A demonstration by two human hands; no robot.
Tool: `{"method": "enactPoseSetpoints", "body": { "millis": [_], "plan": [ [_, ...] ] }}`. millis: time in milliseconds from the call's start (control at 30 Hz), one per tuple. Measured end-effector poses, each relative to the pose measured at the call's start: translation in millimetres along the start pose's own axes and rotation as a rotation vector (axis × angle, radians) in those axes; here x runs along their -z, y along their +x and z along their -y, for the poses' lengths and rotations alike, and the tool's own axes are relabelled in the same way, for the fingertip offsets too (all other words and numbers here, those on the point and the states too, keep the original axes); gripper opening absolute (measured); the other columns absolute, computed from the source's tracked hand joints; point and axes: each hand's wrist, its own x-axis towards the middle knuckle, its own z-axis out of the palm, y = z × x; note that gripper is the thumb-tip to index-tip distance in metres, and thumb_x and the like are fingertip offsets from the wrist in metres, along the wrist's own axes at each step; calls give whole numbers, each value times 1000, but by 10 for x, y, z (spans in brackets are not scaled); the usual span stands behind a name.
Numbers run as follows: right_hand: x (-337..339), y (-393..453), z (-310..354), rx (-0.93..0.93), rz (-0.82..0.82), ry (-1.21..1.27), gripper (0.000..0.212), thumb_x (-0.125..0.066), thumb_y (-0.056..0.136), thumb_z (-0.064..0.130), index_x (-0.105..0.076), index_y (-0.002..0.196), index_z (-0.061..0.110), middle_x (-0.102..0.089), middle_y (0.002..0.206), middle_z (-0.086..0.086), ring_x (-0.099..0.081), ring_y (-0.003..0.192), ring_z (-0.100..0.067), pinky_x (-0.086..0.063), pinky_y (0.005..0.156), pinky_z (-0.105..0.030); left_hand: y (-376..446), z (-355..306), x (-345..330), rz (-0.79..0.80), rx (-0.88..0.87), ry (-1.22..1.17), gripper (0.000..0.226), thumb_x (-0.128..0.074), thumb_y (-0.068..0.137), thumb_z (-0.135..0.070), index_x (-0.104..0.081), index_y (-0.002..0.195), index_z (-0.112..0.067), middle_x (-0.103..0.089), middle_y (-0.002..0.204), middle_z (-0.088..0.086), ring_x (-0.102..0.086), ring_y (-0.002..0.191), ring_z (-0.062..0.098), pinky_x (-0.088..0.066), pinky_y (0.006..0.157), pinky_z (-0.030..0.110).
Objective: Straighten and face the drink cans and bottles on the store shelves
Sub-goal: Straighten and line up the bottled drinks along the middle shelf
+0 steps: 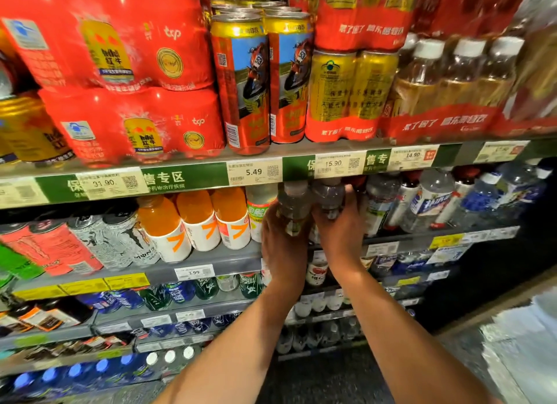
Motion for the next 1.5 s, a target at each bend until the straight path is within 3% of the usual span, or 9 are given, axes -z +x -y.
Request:
{"method": "enactPoseSetpoints", "body": {
  "millis": [133, 267, 367, 433, 667, 867, 1067, 1300, 1500],
  "plan": [
    [8, 14, -7, 15, -20, 20, 65, -75, 82, 32, -48, 133, 4, -51, 128, -16, -49, 122, -39, -44, 99, -52, 61, -14, -26, -90, -115, 4, 63, -83, 75, -36, -53, 129, -25, -58, 122, -8, -51, 111, 12, -31, 96, 7],
    [42, 49, -29, 25, 11, 29, 61, -76, 81, 33, -52, 126, 0, -53, 120, -17, -51, 115, -37, -46, 96, -50, 142, -51, -92, -110, -206, -37, 51, -87, 74, -32, -64, 114, -8, -66, 104, 6, -56, 95, 26, -48, 83, 32],
    [126, 77, -95, 28, 77, 52, 61, -76, 82, 30, -53, 131, 2, -52, 129, -19, -48, 122, -36, -45, 101, -44, 130, -71, -178, -175, -80, 24, 74, -91, 66, -35, -55, 124, -7, -59, 116, 6, -53, 109, 21, -37, 96, 19],
    [223, 101, -216, 64, 120, 60, 55, -72, 84, 27, -54, 131, 5, -54, 129, -17, -48, 122, -32, -46, 98, -42, 108, -54, -224, -181, -35, 10, 78, -93, 64, -31, -52, 127, -8, -57, 120, 6, -53, 114, 22, -40, 103, 28],
    [694, 281, -744, 29, 100, 230, 39, -67, 91, 33, -51, 123, 19, -55, 119, -4, -57, 109, -26, -48, 91, -49, -74, -67, -322, -330, -42, 67, 67, -87, 72, -38, -51, 125, -19, -54, 111, -2, -54, 102, 17, -47, 93, 35],
    [814, 493, -959, -71, 90, 339, 57, -74, 78, 38, -49, 125, 18, -52, 121, -4, -56, 112, -23, -48, 95, -49, -433, -274, -615, -414, -46, 47, 54, -84, 77, -28, -55, 121, -17, -53, 111, -7, -55, 107, 13, -44, 97, 26],
    [863, 624, -976, -22, 202, 257, 82, -67, 79, 51, -34, 143, 13, -46, 142, -10, -45, 133, -28, -39, 108, -50, -544, -690, -965, -180, -69, -59, 48, -78, 81, -13, -57, 118, -35, -57, 68, -10, -56, 64, -1, -44, 68, 8],
    [875, 795, -917, -19, 203, 115, 71, -77, 78, 39, -45, 132, 4, -56, 126, -15, -47, 124, -34, -41, 103, -50, -359, -795, -1099, -7, -12, 132, 72, -82, 78, -22, -49, 142, -11, -53, 70, -26, -50, 77, -22, -34, 66, -5],
    [909, 831, -907, 78, 183, 51, 61, -82, 73, 36, -55, 115, 2, -48, 117, -13, -48, 116, -33, -43, 98, -48, -348, -806, -1126, -37, -1, 215, 66, -78, 81, -28, -49, 140, -15, -74, 102, 3, -68, 95, 17, -50, 79, 26]
  ]
}}
